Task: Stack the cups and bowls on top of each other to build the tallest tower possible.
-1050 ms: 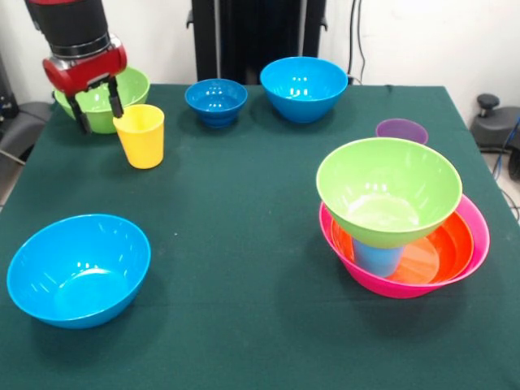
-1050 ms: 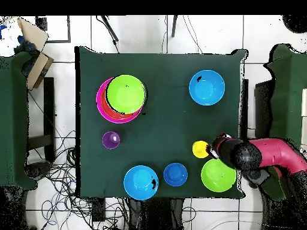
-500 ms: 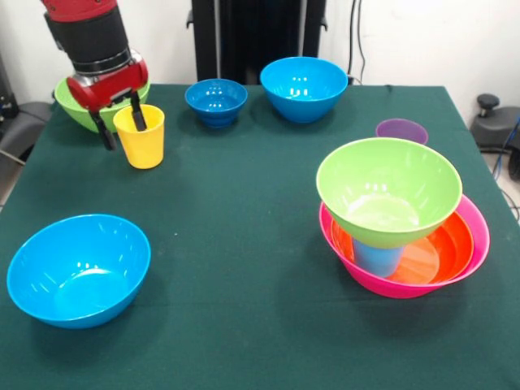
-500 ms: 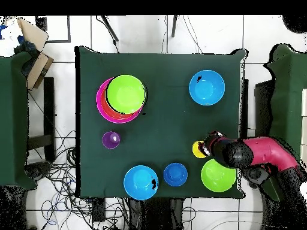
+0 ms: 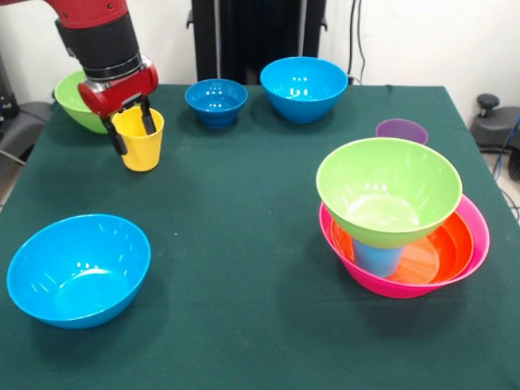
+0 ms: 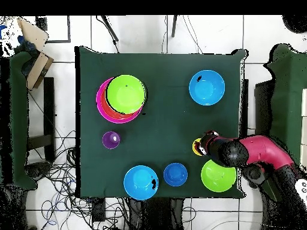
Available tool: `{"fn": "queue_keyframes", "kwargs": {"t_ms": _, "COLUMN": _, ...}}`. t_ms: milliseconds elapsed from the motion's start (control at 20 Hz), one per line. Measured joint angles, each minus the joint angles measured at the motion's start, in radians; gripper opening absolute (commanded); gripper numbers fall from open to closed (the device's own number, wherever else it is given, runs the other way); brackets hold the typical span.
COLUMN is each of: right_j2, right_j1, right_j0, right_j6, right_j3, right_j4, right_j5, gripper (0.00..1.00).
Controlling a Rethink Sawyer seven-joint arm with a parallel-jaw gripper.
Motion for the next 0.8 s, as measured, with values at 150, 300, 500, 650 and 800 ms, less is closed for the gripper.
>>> {"fn": "queue_keyframes", "kwargs": {"t_ms": 150, "right_j2": -0.010, "right_j1": 0.000, "right_j0": 0.002, "right_j6": 0.000, "right_j3": 0.000, "right_j4": -0.002, "right_j5": 0.000, "gripper": 1.00}}
{"fn": "queue_keyframes", "kwargs": {"t_ms": 300, "right_j2": -0.015, "right_j1": 0.000, "right_j0": 0.002, "right_j6": 0.000, "right_j3": 0.000, "right_j4": -0.004, "right_j5": 0.000, "gripper": 1.00}}
{"fn": "queue_keyframes", "kwargs": {"t_ms": 500, "right_j2": -0.020, "right_j1": 0.000, "right_j0": 0.002, "right_j6": 0.000, "right_j3": 0.000, "right_j4": -0.009, "right_j5": 0.000, "gripper": 1.00}}
{"fn": "queue_keyframes", "kwargs": {"t_ms": 650, "right_j2": -0.023, "right_j1": 0.002, "right_j0": 0.002, "right_j6": 0.000, "right_j3": 0.000, "right_j4": -0.015, "right_j5": 0.000, "gripper": 1.00}}
{"fn": "queue_keyframes", "kwargs": {"t_ms": 800, "right_j2": -0.029, "right_j1": 0.022, "right_j0": 0.002, "right_j6": 0.000, "right_j3": -0.003, "right_j4": -0.030, "right_j5": 0.000, "gripper": 1.00}}
